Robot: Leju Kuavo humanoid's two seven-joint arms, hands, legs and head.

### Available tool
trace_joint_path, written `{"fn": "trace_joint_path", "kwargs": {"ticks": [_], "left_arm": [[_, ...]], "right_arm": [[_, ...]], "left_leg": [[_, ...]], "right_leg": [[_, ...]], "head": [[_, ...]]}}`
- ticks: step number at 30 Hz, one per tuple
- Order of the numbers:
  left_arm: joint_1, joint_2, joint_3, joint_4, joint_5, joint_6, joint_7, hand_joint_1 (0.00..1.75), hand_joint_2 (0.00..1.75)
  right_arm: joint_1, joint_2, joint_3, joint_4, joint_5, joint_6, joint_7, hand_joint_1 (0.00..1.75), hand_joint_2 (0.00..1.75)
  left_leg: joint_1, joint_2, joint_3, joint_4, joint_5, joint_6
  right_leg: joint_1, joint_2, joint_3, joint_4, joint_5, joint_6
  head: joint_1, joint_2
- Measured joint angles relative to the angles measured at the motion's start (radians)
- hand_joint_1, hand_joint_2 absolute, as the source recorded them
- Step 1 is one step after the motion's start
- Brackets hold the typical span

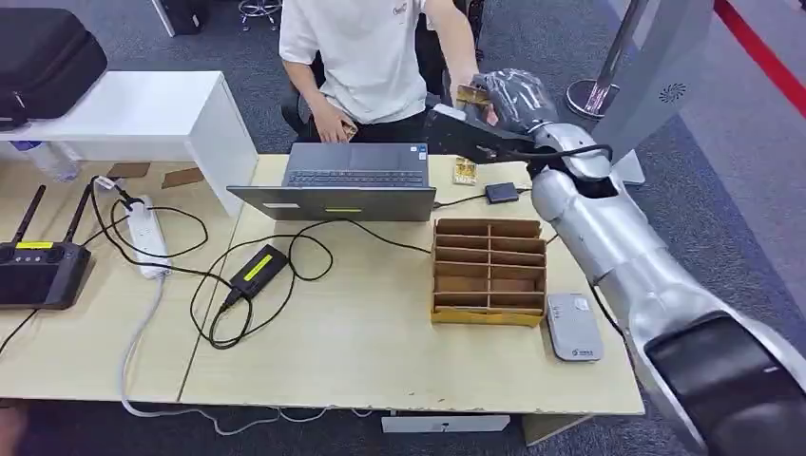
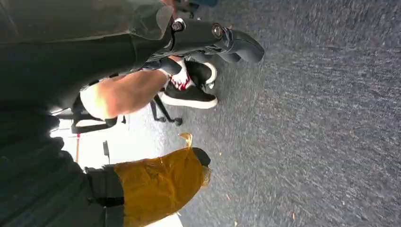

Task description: Pass the card to the sensor for recognition and then transmit it.

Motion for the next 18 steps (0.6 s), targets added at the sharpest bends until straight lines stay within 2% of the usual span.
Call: {"fn": "trace_joint_path", "kwargs": {"ticks": [4,8,13,14,18], "left_arm": [[0.000,0.001,-0.027,0.000,0.000,0.005,0.002,0.00,1.75],[0.000,0.005,-0.048,0.000,0.000,0.009,0.004,0.00,1.75],[0.000,0.008,-0.061,0.000,0.000,0.007,0.005,0.00,1.75],[0.000,0.008,-0.061,0.000,0.000,-0.001,0.005,0.00,1.75],[-0.002,0.010,-0.061,0.001,0.002,-0.022,0.002,0.00,1.75]], "right_arm": [[-0.033,0.052,0.019,0.059,0.012,-0.006,0.019,1.75,1.75],[-0.057,0.083,0.029,0.111,0.016,-0.016,0.044,1.75,1.75],[-0.063,0.109,0.037,0.154,0.026,-0.027,0.042,1.75,1.75],[-0.063,0.110,0.038,0.160,0.027,-0.028,0.038,0.00,1.75],[-0.063,0.115,0.043,0.177,0.032,-0.028,0.027,0.00,1.75]], "left_leg": [[0.000,-0.001,0.000,0.000,0.000,0.000],[0.000,0.000,0.000,0.000,0.000,0.000],[0.000,-0.001,-0.001,0.000,0.000,0.000],[0.000,-0.002,-0.001,0.000,0.000,0.000],[0.000,-0.001,-0.001,0.000,0.000,0.000]], "right_leg": [[0.000,-0.001,0.000,0.000,0.000,0.000],[0.000,0.000,0.000,0.000,0.000,0.000],[0.000,-0.001,0.000,0.000,0.000,0.000],[0.000,-0.001,0.000,0.000,0.000,0.000],[0.000,-0.001,-0.001,0.000,0.000,0.000]], "head": [[0.000,0.000],[0.000,0.000],[0.000,0.000],[0.000,0.000],[0.000,0.000]]}}
